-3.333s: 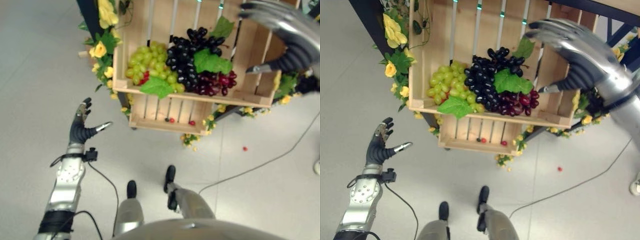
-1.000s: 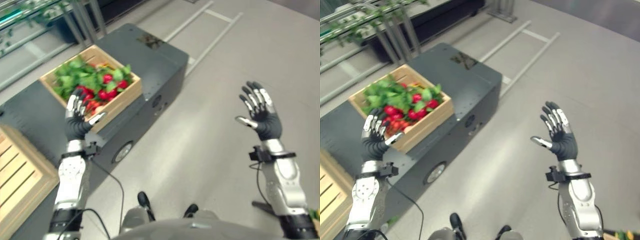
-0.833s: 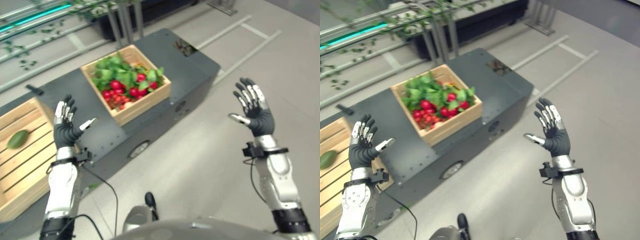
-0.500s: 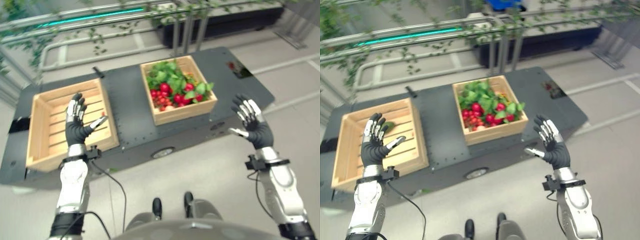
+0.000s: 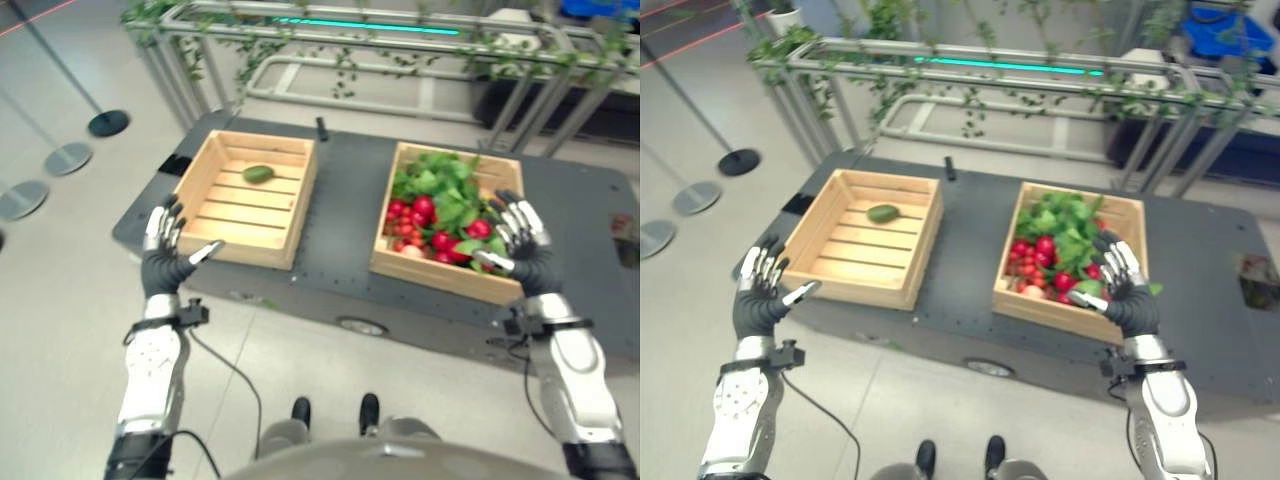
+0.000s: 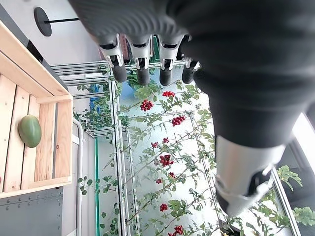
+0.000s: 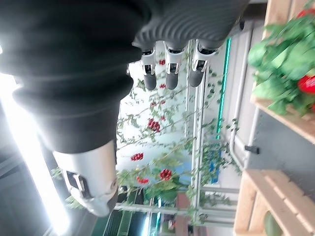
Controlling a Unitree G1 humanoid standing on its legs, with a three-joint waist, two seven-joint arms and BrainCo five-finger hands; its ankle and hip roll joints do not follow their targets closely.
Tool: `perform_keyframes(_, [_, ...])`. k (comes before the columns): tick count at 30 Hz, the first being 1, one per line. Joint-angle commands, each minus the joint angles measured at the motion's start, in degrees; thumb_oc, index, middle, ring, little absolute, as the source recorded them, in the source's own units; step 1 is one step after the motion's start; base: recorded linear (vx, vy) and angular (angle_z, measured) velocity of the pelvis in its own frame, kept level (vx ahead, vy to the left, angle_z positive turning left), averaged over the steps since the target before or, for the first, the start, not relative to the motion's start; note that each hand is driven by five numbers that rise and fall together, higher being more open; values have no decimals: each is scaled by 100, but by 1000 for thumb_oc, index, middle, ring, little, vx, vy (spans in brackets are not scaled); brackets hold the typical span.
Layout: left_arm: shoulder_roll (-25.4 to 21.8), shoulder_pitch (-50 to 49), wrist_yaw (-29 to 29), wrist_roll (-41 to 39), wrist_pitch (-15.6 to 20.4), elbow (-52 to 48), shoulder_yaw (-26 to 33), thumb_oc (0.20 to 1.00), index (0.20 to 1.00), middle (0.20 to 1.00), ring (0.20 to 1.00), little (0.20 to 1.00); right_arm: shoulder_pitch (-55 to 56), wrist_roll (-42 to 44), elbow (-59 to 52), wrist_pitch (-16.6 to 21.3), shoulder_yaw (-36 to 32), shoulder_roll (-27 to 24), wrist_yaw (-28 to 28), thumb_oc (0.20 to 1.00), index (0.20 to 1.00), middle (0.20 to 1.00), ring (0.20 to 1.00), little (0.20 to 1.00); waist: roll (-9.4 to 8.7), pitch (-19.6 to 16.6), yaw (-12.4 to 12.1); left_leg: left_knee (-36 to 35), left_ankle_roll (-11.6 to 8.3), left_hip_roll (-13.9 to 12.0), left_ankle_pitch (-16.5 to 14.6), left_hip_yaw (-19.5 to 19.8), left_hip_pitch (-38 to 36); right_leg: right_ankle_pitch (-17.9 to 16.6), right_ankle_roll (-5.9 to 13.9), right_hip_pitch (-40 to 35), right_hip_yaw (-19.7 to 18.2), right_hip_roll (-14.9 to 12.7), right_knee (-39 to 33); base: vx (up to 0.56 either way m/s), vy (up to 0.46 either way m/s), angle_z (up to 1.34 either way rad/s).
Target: Pick up the fruits from the basket on one side to the basket on the other side
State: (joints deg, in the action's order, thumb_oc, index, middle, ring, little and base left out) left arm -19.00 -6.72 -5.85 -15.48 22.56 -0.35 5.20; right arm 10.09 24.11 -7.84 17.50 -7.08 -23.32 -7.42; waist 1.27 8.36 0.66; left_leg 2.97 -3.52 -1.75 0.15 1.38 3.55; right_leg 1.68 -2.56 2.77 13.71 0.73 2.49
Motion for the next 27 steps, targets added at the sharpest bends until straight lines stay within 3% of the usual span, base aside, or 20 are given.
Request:
perform_keyframes(1, [-277, 275, 112, -134, 187, -152, 104, 1000, 1000, 1000, 1000, 1000, -25, -40, -375, 260, -244, -12, 41, 1000, 1000, 1000, 1000, 1000, -307, -118, 179, 652, -43, 242, -565, -418, -236, 389, 694, -290, -224, -360, 125, 66, -87, 19])
perform_keyframes(8, [-359, 295, 130, -126, 165, -142, 65, 1000, 1000, 1000, 1000, 1000, 52, 64, -408, 270, -247, 43, -52, 1000, 1000, 1000, 1000, 1000, -508, 11, 197, 1854, -233, 95, -296, -559, 240, 537, 499, -443, -276, -257, 199, 40, -63, 18])
perform_keyframes(9, [-370, 290, 98, -97, 165, -153, 77, 1000, 1000, 1000, 1000, 1000, 39, 62, -386, 268, -237, 63, -26, 1000, 1000, 1000, 1000, 1000, -521, 15, 177, 1791, -204, 90, -326, -521, 287, 549, 513, -444, -295, -251, 200, 48, 0, 5])
perform_keyframes(11, [-386, 270, 60, -71, 163, -187, 125, 1000, 1000, 1000, 1000, 1000, 9, 75, -367, 289, -242, 96, 1, 1000, 1000, 1000, 1000, 1000, -551, -28, 196, 1173, -168, -194, -375, -566, 269, 553, 609, -442, -301, -289, 152, 115, 134, 2])
perform_keyframes(12, [-413, 294, -24, -53, 192, -182, 116, 1000, 1000, 1000, 1000, 1000, -59, 114, -290, 352, -183, 94, 63, 1000, 1000, 1000, 1000, 1000, -516, -38, 172, 379, -211, -568, -16, -478, 369, 561, 724, -484, -378, -320, 77, 141, 191, 4])
perform_keyframes(13, [-411, 297, -29, -49, 195, -178, 115, 1000, 1000, 1000, 1000, 1000, -65, 113, -282, 357, -180, 91, 66, 1000, 1000, 1000, 1000, 1000, -519, -45, 168, 288, -220, -567, 34, -488, 330, 557, 721, -479, -384, -319, 70, 199, 283, 4])
perform_keyframes(14, [-472, 273, -72, -18, 219, -179, 132, 1000, 1000, 1000, 1000, 1000, -131, 128, -222, 371, -128, 21, 114, 1000, 1000, 1000, 1000, 1000, -496, -14, 106, -111, -324, -766, 351, -246, 440, 588, 768, -544, -541, -321, -39, 104, 131, -4])
perform_keyframes(17, [-517, 286, -121, 11, 251, -138, 146, 1000, 1000, 1000, 1000, 1000, -178, 144, -146, 388, -97, -41, 139, 1000, 1000, 1000, 1000, 1000, -466, 10, 76, -384, -499, -974, 598, -168, 464, 572, 822, -629, -714, -354, -168, 154, 271, -47])
perform_keyframes(18, [-540, 283, -90, -27, 278, -134, 166, 1000, 1000, 1000, 1000, 1000, -157, 148, -153, 378, -158, -75, 156, 1000, 1000, 1000, 1000, 1000, -437, 23, 101, -361, -560, -1038, 565, -256, 448, 538, 909, -692, -764, -481, -245, 145, 335, -58])
perform_keyframes(19, [-539, 284, -88, -28, 281, -131, 165, 1000, 1000, 1000, 1000, 1000, -155, 147, -156, 376, -159, -76, 157, 1000, 1000, 1000, 1000, 1000, -438, 26, 88, -357, -559, -1038, 558, -270, 440, 534, 911, -697, -776, -483, -252, 137, 397, -63])
perform_keyframes(22, [-587, 382, 47, -14, 259, -203, 91, 1000, 1000, 1000, 1000, 1000, -61, 28, -228, 342, -447, -38, 170, 1000, 1000, 1000, 1000, 1000, -389, 88, 260, -198, -439, -758, 278, -641, 415, 393, 1243, -654, -776, -1028, -76, 154, 567, -30])
perform_keyframes(23, [-588, 393, 48, -13, 262, -195, 84, 1000, 1000, 1000, 1000, 1000, -57, 20, -239, 333, -456, -33, 175, 1000, 1000, 1000, 1000, 1000, -403, 82, 251, -177, -424, -734, 265, -651, 432, 410, 1261, -630, -784, -1056, -48, 130, 478, 18])
perform_keyframes(24, [-694, 432, 88, 52, 244, -232, 66, 1000, 1000, 1000, 1000, 1000, -83, -28, -192, 302, -547, 41, 237, 1000, 1000, 1000, 1000, 1000, -491, 124, 341, 68, -235, -545, 5, -817, 470, 81, 1373, -372, -898, -1348, 357, 107, 421, 34])
perform_keyframes(26, [-748, 453, 106, 60, 261, -237, 62, 1000, 1000, 1000, 1000, 1000, -123, -70, -183, 322, -542, 77, 247, 1000, 1000, 1000, 1000, 1000, -515, 146, 360, 188, -165, -482, -74, -913, 508, -134, 1431, -229, -966, -1430, 496, 94, 405, -8])
perform_keyframes(27, [-856, 456, 142, 126, 279, -297, 58, 1000, 1000, 1000, 1000, 1000, -164, -188, -181, 345, -540, 101, 269, 1000, 1000, 1000, 1000, 1000, -510, 187, 420, 272, -34, -346, -176, -991, 523, -576, 1486, -42, -1096, -1551, 613, 60, 282, -33])
